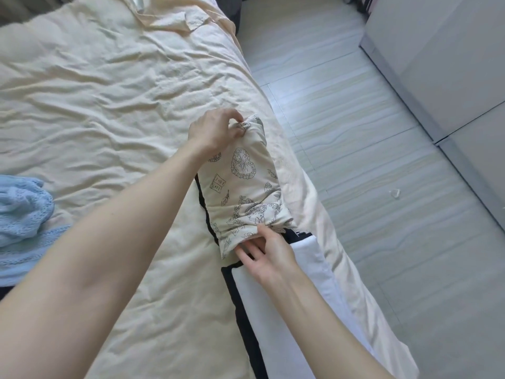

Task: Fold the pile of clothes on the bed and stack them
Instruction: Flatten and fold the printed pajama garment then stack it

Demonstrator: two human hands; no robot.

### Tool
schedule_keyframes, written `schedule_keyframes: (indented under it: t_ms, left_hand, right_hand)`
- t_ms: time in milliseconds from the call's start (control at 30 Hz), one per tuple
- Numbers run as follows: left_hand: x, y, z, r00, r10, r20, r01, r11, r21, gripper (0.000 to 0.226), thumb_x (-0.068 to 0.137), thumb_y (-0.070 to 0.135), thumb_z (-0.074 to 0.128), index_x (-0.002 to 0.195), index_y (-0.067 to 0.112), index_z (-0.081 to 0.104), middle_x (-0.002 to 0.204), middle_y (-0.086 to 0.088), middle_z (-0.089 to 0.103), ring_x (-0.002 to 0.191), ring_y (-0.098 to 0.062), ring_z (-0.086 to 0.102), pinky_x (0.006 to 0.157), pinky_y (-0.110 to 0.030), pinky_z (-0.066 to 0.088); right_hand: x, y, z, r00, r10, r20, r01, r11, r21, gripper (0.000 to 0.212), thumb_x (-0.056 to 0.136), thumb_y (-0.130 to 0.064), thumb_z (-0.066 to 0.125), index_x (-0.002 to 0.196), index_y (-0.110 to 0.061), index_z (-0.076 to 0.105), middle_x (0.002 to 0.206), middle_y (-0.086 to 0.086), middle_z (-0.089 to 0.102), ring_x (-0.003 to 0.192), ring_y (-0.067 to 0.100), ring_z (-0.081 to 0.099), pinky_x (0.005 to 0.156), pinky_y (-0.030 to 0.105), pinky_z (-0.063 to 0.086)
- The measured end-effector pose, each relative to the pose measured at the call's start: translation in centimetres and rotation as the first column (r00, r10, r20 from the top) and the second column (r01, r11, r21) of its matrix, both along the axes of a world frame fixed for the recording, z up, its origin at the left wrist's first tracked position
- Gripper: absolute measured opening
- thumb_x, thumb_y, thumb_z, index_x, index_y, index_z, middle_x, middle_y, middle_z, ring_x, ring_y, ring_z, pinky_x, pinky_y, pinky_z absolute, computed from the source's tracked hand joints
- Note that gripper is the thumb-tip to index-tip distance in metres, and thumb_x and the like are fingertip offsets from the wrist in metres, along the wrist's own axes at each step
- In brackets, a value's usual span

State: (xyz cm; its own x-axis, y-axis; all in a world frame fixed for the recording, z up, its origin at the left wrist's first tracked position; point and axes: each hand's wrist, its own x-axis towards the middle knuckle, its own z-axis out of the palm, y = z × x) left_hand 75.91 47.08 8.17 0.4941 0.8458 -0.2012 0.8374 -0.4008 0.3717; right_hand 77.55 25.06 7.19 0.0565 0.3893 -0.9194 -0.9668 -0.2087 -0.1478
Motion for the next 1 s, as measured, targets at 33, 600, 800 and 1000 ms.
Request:
schedule_keyframes:
  t_ms: [33,600,800,1000]
  left_hand:
    - [-0.2,0.2,0.2,1.0,0.01,0.019,-0.01,1.0,0.006,0.029,0.088,0.036,0.059,0.117,0.032,0.061,0.125,-0.005,0.058,0.117,-0.025,0.051,0.087,-0.035,0.039]
    - [-2.8,-1.2,-3.1,0.986,-0.132,-0.105,0.133,0.991,0.009,0.051,0.093,0.038,0.05,0.142,0.024,0.04,0.142,-0.012,0.044,0.126,-0.031,0.044,0.103,-0.043,0.032]
    - [-3.8,-2.7,-6.1,0.949,-0.226,-0.22,0.235,0.972,0.012,0.056,0.095,0.054,0.032,0.147,0.041,0.016,0.159,0.0,0.0,0.146,-0.025,0.001,0.111,-0.059,-0.001]
    - [-3.9,-4.1,-9.9,0.927,-0.272,-0.257,0.305,0.948,0.095,0.055,0.093,0.061,0.016,0.145,0.048,0.005,0.159,0.004,-0.005,0.145,-0.025,-0.01,0.108,-0.058,-0.014]
  right_hand:
    - [0.0,0.0,0.2,1.0,-0.004,-0.01,0.004,1.0,0.005,0.033,0.097,-0.01,0.05,0.13,-0.007,0.051,0.106,0.014,0.063,0.085,0.024,0.064,0.06,0.039,0.052]
    - [2.0,-2.9,2.5,0.706,0.549,0.448,-0.562,0.819,-0.116,0.022,0.096,-0.02,0.049,0.115,-0.01,0.055,0.094,0.008,0.066,0.08,0.019,0.069,0.066,0.028,0.058]
    - [3.2,0.3,-0.6,-0.693,0.27,0.668,-0.512,0.469,-0.72,0.044,0.093,-0.025,0.051,0.135,-0.014,0.046,0.137,0.013,0.047,0.129,0.032,0.04,0.1,0.044,0.036]
    - [2.3,1.8,-7.0,-0.825,0.387,0.412,-0.43,0.043,-0.902,0.073,0.098,-0.043,0.035,0.15,-0.02,-0.011,0.158,0.009,-0.018,0.145,0.029,-0.014,0.116,0.045,0.0]
